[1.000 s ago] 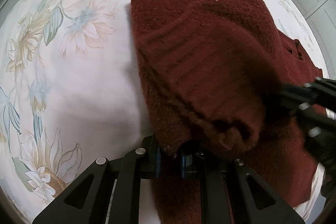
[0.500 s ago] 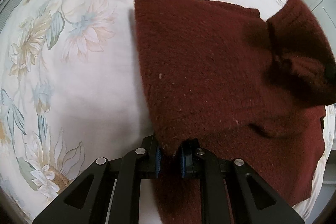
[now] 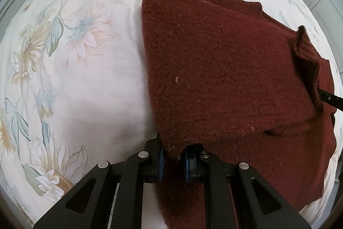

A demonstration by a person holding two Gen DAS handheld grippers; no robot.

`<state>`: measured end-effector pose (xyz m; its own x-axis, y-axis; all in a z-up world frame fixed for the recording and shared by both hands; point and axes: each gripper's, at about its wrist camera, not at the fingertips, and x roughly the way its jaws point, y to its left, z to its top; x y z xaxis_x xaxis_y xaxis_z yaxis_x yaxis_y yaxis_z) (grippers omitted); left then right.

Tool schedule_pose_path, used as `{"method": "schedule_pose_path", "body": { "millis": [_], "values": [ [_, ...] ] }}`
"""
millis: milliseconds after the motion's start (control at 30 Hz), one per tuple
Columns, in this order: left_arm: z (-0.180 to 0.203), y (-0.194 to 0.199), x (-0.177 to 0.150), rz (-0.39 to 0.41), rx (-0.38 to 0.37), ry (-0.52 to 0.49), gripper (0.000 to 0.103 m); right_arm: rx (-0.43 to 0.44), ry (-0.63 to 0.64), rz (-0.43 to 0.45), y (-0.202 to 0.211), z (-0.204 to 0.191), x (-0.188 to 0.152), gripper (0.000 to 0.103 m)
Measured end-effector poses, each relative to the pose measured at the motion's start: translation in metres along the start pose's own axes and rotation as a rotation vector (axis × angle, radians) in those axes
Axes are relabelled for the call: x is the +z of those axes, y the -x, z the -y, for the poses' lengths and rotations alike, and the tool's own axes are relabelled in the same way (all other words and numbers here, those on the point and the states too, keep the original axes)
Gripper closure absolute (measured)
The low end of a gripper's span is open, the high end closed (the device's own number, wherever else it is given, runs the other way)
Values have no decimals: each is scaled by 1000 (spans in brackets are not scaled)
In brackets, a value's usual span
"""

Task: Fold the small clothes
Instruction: 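Fold the opposite side over with the right gripper while the left gripper holds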

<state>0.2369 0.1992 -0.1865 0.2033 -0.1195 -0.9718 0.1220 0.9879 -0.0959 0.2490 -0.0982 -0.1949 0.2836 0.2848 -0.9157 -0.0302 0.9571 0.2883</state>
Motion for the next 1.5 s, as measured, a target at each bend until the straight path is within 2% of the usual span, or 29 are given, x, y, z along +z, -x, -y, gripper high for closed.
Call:
{"method": "schedule_pose_path", "body": {
  "millis": [33,133,200,233,367,400,433,567,767,800,833,867,900,933,1100,1200,1333,1500],
  "values": [
    [0,0,0,-1,1,-1,91,-27,12,2,3,1,-1,67],
    [1,-1,0,-3,4,-1,91,-97,53,12,15,1,0,61],
    [4,-2,1,-3,6,-1,91,-140,86,29,28,-1,0,51],
    [6,-6,3,-3,8,-1,91,-149,99,40,33,-3,1,42],
    [9,-8,2,-3,11,-4,91,-164,188,91,56,-27,6,33],
    [9,-8,2,-3,11,-3,91,-162,217,101,59,-37,8,23],
    [9,-7,2,-4,12,-1,91,-158,243,110,60,-46,10,21],
    [9,-8,-2,3,14,8,91,-198,358,103,36,-91,17,21],
    [7,-9,-3,6,13,6,91,-243,427,46,-18,-116,17,21],
    [6,-9,-4,8,15,1,91,-250,428,40,-23,-117,17,23],
    [7,-9,-4,9,17,-2,91,-255,424,45,-24,-114,15,35],
    [8,-6,-5,11,18,-4,91,-253,419,55,-23,-112,14,50],
    [8,-5,-6,12,20,-5,91,-248,408,61,-22,-108,14,83],
    [8,-5,-6,13,20,-5,91,-236,389,61,-18,-102,14,92],
    [12,-3,-11,17,26,-12,91,-190,289,145,25,-63,13,92],
    [16,3,-17,21,32,-16,91,-142,178,182,50,-26,9,93],
    [18,3,-21,28,41,-18,91,-71,31,169,58,21,1,93],
    [21,0,-27,22,57,-35,91,-79,-26,120,41,40,-16,93]
  ]
}}
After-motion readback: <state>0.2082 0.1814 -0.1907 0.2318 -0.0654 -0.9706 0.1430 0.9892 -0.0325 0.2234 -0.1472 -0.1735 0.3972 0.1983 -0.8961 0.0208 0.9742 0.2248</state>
